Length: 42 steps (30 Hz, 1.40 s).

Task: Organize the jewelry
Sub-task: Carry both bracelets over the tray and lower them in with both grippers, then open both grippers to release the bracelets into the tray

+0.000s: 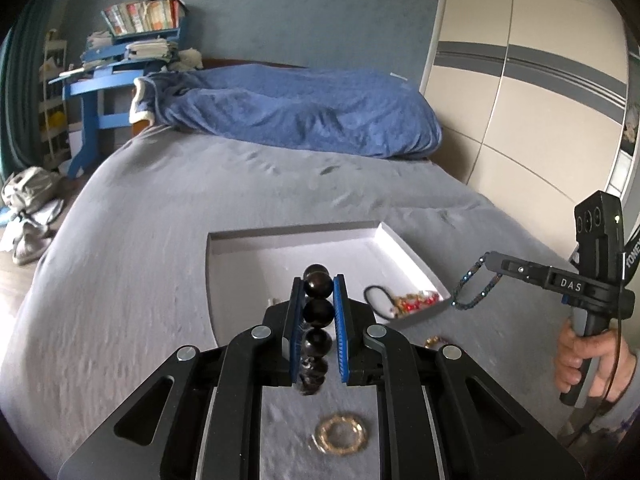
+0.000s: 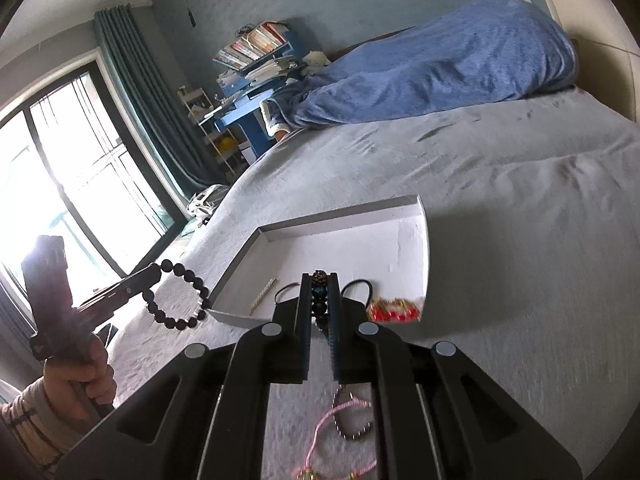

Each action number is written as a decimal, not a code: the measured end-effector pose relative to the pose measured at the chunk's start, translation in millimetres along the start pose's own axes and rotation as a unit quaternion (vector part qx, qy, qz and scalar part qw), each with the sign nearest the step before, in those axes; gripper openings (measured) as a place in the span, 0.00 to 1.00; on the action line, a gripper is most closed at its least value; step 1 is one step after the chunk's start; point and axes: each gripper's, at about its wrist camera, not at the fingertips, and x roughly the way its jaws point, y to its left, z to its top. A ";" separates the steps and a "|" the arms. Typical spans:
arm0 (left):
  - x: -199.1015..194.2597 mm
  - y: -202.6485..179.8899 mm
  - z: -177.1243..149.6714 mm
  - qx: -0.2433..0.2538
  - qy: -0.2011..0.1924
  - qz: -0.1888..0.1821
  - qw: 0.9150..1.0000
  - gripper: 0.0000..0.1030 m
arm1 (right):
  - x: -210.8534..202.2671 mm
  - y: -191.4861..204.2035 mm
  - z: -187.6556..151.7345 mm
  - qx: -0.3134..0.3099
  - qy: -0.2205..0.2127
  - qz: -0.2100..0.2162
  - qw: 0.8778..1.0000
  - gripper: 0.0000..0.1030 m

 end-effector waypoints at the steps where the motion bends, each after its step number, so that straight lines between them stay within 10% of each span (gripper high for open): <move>1: 4.3 0.9 3.3 0.000 0.000 0.000 1.000 0.14 | 5.3 1.7 2.2 -0.003 0.002 -0.001 1.000 0.07; 33: 113.8 9.4 -18.1 0.009 0.087 0.043 0.995 0.14 | 122.0 -6.7 -12.6 -0.051 0.117 -0.088 0.988 0.08; 42: 95.0 9.7 -21.4 0.004 0.064 0.048 0.997 0.65 | 100.1 2.9 -16.6 -0.076 0.088 -0.088 0.989 0.43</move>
